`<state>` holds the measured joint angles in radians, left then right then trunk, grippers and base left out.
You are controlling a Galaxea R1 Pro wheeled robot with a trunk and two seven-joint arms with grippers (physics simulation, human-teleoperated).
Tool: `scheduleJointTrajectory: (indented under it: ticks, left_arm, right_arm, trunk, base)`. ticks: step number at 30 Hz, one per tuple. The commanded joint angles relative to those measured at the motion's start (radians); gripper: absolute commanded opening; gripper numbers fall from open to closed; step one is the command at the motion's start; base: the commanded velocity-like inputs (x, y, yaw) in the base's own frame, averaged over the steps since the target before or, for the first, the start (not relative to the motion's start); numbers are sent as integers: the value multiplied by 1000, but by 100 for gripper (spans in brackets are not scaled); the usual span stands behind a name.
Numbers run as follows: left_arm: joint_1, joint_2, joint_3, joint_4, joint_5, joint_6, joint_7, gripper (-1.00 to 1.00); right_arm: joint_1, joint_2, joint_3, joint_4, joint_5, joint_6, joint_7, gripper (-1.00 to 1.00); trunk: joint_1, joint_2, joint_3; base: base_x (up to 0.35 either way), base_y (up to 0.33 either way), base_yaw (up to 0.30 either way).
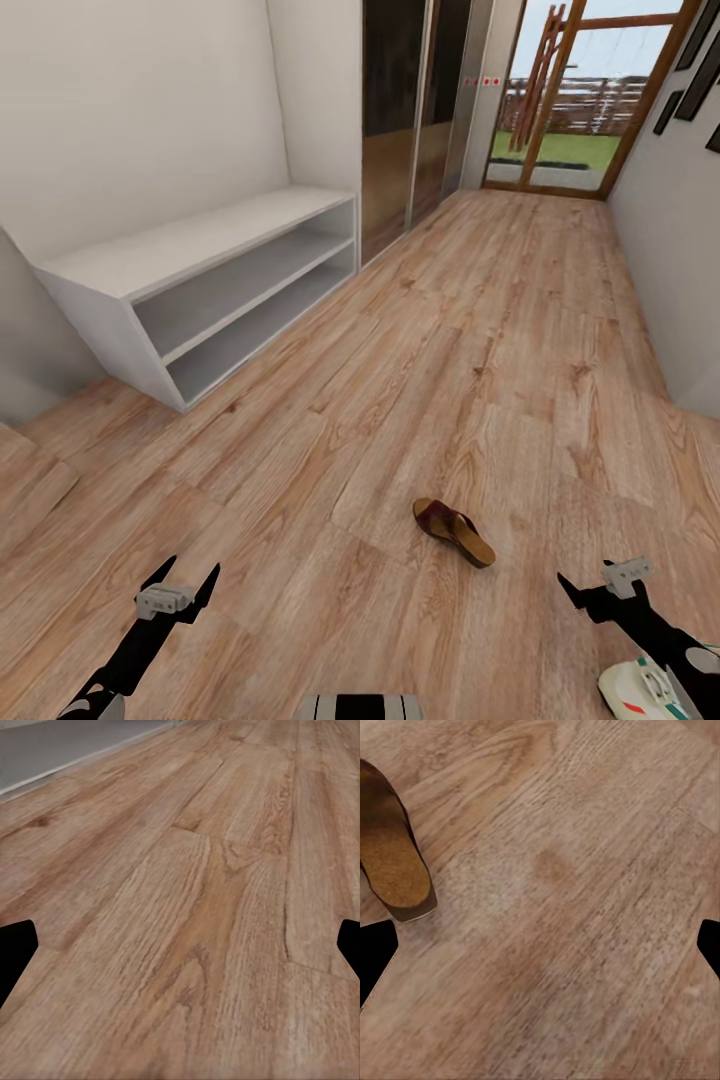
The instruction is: Pick up the two gym shoes and the two sandals from the corridor floor and place them onto the hallstand (shoe rack) in the corridor, making sure they are on the rack and not on the floor. Arrange them so the two gym shoes are next to each other and the two sandals are next to each other.
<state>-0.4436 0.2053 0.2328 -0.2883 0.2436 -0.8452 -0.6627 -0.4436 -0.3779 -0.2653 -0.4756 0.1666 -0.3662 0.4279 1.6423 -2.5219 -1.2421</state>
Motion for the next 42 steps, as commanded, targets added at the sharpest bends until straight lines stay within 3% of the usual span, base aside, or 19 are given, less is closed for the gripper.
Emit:
scheduleJointTrajectory:
  ticks: [1, 7, 12, 14, 17, 26, 31, 37, 42]
  left_arm:
    - [0, 0, 0, 0, 0, 0, 0, 100]
    - [0, 0, 0, 0, 0, 0, 0, 100]
    - [0, 0, 0, 0, 0, 0, 0, 100]
    - [0, 0, 0, 0, 0, 0, 0, 100]
    - [0, 0, 0, 0, 0, 0, 0, 100]
    - [0, -1, -1, 1, 0, 0, 0, 100]
    - [0, -2, -4, 0, -2, 0, 1, 100]
    - [0, -3, -8, 0, -6, 0, 1, 100]
    - [0, -12, -8, -1, -6, 1, 4, 100]
  right_arm:
    - [-11, 0, 2, -2, 1, 1, 0, 100]
    - [-82, 9, 31, 5, 5, 2, -3, 100]
    - [-119, 37, 70, 21, 9, 2, -7, 100]
    - [-133, 61, 93, 34, 10, 2, -10, 100]
    - [-138, 72, 102, 40, 10, 2, -13, 100]
    - [-157, 154, 147, 59, 13, 2, -68, 100]
    - [-164, 181, 169, 63, 14, 3, -88, 100]
    - [-169, 195, 197, 65, 15, 7, -100, 100]
    - [-171, 205, 247, 76, 15, 11, -108, 100]
  trunk:
    - [0, 0, 0]
    - [0, 0, -1]
    - [0, 0, -1]
    - [0, 0, -1]
    - [0, 0, -1]
    - [0, 0, -1]
    - [0, 0, -1]
    - [0, 0, -1]
    - [0, 0, -1]
  base:
    - [0, 0, 25]
    - [0, 0, 15]
    - [0, 0, 6]
    - [0, 0, 4]
    - [0, 0, 3]
    - [0, 0, 1]
    - [0, 0, 0]
    - [0, 0, 0]
    - [0, 0, 0]
